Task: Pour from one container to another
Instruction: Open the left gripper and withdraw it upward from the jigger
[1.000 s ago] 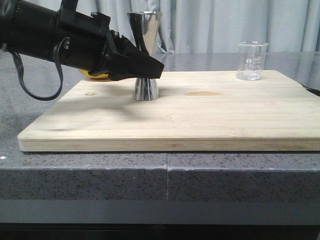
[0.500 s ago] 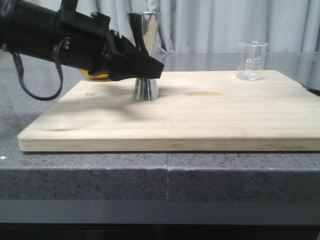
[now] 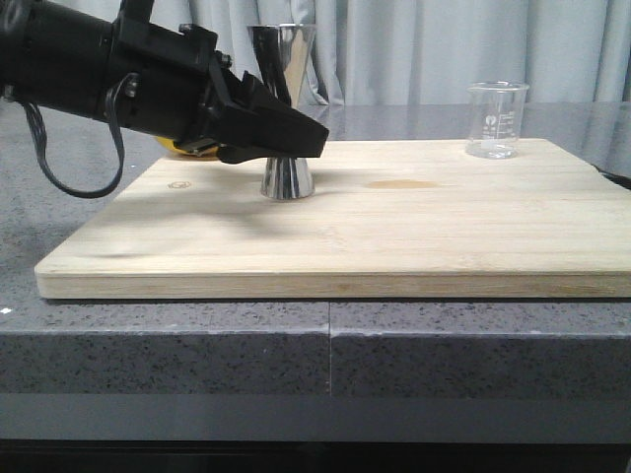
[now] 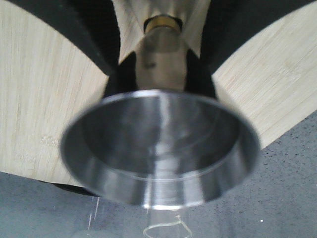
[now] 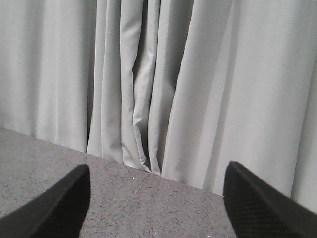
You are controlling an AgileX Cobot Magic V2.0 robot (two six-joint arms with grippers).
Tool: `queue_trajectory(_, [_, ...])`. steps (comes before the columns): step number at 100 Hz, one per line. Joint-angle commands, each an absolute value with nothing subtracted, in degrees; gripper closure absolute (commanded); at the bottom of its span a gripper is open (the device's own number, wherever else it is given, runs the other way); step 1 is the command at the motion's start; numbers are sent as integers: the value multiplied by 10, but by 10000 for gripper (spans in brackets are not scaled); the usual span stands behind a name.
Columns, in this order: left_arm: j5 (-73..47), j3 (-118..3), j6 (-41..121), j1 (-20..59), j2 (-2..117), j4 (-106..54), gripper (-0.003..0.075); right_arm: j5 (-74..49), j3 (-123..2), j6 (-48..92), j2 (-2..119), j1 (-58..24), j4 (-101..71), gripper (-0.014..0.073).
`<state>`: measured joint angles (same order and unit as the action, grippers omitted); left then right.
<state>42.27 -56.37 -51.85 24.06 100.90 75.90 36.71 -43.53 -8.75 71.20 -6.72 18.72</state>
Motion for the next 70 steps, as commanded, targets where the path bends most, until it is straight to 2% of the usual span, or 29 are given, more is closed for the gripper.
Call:
queue_trajectory(1, [454, -581, -523, 238, 983, 749, 295, 409, -451, -87, 694, -66, 183, 87])
queue_trajectory(70, [456, -581, -539, 221, 952, 807, 278, 409, -451, -87, 694, -66, 183, 87])
